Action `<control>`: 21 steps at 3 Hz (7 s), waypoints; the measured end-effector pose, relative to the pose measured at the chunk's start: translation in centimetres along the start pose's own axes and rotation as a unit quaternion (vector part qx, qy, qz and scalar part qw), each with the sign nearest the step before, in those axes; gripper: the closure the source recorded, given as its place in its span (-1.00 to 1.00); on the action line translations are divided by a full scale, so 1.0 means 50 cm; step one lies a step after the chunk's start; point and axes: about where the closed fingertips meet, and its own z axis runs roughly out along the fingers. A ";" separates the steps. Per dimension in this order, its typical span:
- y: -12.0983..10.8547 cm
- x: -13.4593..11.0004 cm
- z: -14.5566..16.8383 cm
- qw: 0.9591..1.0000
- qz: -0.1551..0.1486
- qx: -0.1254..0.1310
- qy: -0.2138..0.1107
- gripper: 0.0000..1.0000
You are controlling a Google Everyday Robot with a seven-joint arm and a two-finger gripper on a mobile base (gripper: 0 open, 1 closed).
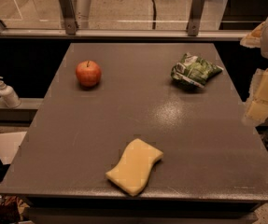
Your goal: Move apple near sponge
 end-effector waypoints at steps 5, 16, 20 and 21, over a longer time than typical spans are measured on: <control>-0.001 -0.108 0.114 0.993 0.012 -0.024 -0.116 -1.00; -0.139 -0.621 0.429 0.933 0.012 -0.033 -0.358 -1.00; -0.139 -0.683 0.498 0.914 0.077 -0.088 -0.388 -0.19; -0.132 -0.690 0.502 0.912 0.086 -0.097 -0.389 0.30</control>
Offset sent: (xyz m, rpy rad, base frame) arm 0.0095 0.0021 -0.0075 0.0674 0.0069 -0.0086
